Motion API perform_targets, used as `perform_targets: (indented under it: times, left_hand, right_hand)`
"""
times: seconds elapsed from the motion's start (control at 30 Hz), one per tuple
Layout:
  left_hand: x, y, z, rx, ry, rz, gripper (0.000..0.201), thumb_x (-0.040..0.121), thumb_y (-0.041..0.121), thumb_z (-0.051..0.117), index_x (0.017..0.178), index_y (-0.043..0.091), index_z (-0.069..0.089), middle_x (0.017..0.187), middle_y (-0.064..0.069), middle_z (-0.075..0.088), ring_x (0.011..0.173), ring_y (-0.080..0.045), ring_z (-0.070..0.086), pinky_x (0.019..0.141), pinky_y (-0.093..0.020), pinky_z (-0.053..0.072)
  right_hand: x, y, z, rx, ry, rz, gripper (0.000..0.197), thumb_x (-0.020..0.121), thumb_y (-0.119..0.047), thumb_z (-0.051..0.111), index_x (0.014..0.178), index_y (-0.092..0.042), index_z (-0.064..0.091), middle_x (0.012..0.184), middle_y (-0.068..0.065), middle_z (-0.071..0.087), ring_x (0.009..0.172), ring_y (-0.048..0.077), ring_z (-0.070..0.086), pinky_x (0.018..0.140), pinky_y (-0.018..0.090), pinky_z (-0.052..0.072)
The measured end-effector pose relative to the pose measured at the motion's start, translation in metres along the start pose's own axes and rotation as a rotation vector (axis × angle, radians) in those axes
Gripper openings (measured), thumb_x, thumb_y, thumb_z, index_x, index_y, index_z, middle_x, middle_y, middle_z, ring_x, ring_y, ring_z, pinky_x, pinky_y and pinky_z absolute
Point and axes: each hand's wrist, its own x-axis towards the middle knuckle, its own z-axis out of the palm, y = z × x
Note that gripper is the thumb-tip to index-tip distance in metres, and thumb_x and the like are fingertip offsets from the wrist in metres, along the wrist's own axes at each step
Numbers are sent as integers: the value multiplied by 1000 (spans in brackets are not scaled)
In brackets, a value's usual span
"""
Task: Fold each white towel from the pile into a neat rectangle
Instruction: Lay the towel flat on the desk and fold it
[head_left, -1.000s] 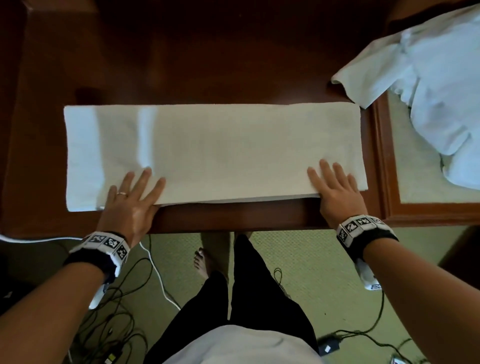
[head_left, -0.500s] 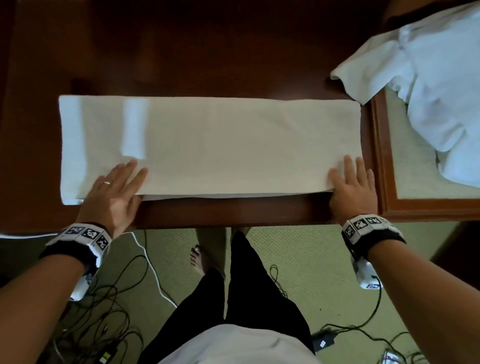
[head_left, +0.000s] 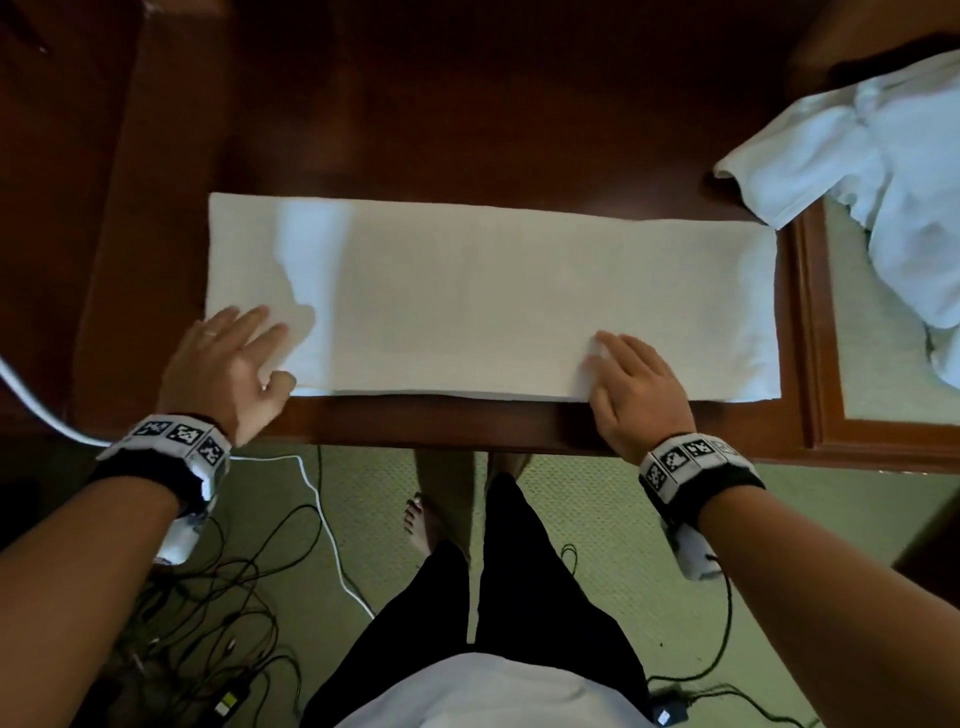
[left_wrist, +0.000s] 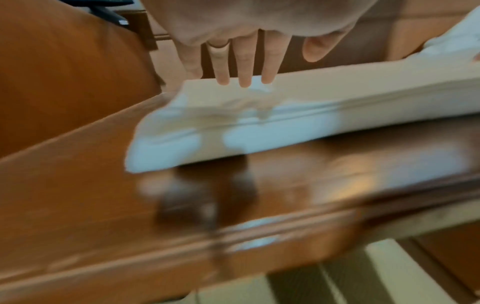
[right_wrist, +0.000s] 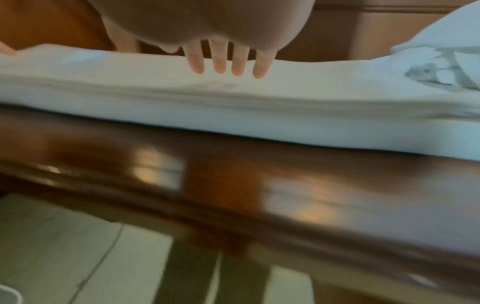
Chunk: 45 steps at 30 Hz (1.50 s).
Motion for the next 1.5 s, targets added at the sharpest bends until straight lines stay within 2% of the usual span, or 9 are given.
perform_targets:
  times: [0.1,0.2,0.33,0.57,0.8,1.03,1.17,1.33,1.5]
  left_hand:
    - [23,47,0,-99,32,15,68,93,49,30,147,13,48,157,-14,39,142,-38,37,117,-53,30]
    - [43,81,18,-11,-104,47,65,101,58,17,160,30,14,169,-3,6,154,-30,11,122,-53,13]
    - [23,22,34,28,-185,-148,72,93,71,1,156,41,-14,166,7,-19,154,-27,-8,122,-59,8]
    - [40,37,7,19,-104,-265,78,97,57,40,159,18,12,167,-12,8,153,-35,8,121,-60,12]
    - [81,143,40,4,-156,-65,78,88,76,9,157,42,-8,167,0,-16,153,-35,-10,118,-65,2]
    - [84,145,48,13,-97,-87,79,89,77,15,158,40,2,168,-4,-5,152,-41,1,115,-70,9]
    - [85,146,47,7,-105,-101,80,89,77,13,158,40,2,168,-3,-6,153,-39,-2,116,-70,7]
    - [87,138,45,11,-101,-88,80,88,79,13,158,41,3,168,-1,-6,153,-37,-1,116,-69,6]
    - [88,135,43,22,-131,-110,81,87,82,9,157,43,-2,168,2,-9,153,-35,-4,116,-68,6]
  right_hand:
    - [39,-40,5,11,-41,69,49,99,-37,34,138,-12,52,153,18,39,137,42,37,109,54,38]
    - [54,-61,24,-101,-284,139,61,102,-55,20,157,-33,6,166,8,-9,151,39,-7,119,58,8]
    - [45,-55,29,-143,-366,124,66,97,-68,10,153,-43,-15,161,-3,-29,147,32,-28,119,58,-5]
    - [74,-78,20,-30,-134,55,62,93,-54,38,144,-18,44,155,16,34,139,42,32,112,57,31]
    - [101,-38,32,-186,-223,-29,69,98,-67,21,158,-36,8,166,4,-7,152,34,-7,120,55,4]
    - [40,131,-21,-175,-193,447,70,96,-69,13,157,-37,-2,166,-2,-13,152,25,-10,121,56,2]
    - [47,104,-17,-134,-79,423,71,97,-60,16,158,-24,11,166,8,-5,153,28,-5,122,55,2]
    - [21,93,-5,-143,-208,299,66,99,-66,17,156,-41,-4,165,-2,-17,152,22,-14,121,49,-4]
    - [3,122,-23,26,50,631,52,99,-38,32,147,-21,41,155,20,31,139,44,28,114,47,24]
